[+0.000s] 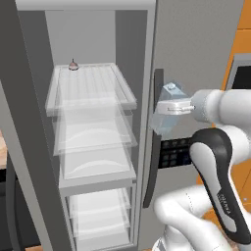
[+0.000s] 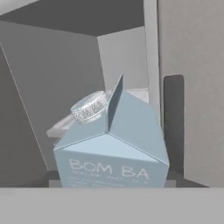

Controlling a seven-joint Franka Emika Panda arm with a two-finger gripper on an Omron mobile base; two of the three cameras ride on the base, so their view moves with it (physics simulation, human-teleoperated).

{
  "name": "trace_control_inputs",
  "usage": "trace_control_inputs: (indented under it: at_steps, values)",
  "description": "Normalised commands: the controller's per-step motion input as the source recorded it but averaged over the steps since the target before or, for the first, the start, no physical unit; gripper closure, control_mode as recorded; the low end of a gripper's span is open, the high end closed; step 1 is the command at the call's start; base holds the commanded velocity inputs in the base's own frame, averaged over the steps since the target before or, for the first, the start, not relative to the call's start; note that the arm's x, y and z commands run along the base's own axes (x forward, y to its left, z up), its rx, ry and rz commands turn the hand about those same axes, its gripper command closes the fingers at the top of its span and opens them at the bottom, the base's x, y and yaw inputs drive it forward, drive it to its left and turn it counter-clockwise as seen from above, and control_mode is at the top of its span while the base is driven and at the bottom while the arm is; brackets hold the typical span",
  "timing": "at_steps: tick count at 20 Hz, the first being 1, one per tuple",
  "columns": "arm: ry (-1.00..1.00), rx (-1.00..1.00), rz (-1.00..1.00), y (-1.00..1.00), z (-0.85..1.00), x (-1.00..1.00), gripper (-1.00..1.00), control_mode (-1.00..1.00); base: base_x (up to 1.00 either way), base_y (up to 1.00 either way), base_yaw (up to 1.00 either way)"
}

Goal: Take out the milk from the fridge and place it on the tray on the counter. Then take the sugar cube near the tray and place it in the tray.

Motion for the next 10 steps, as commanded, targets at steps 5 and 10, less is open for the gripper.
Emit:
trace_control_inputs:
  at_steps: [5,10]
  values:
    - [-0.04,-0.12,-0.1,-0.21,0.17,-0.53,1.0,-1.0,0.0,0.0,0.0]
    - [-0.11,-0.01,-0.27,-0.23,0.26,-0.37,1.0,-1.0,0.0,0.0,0.0]
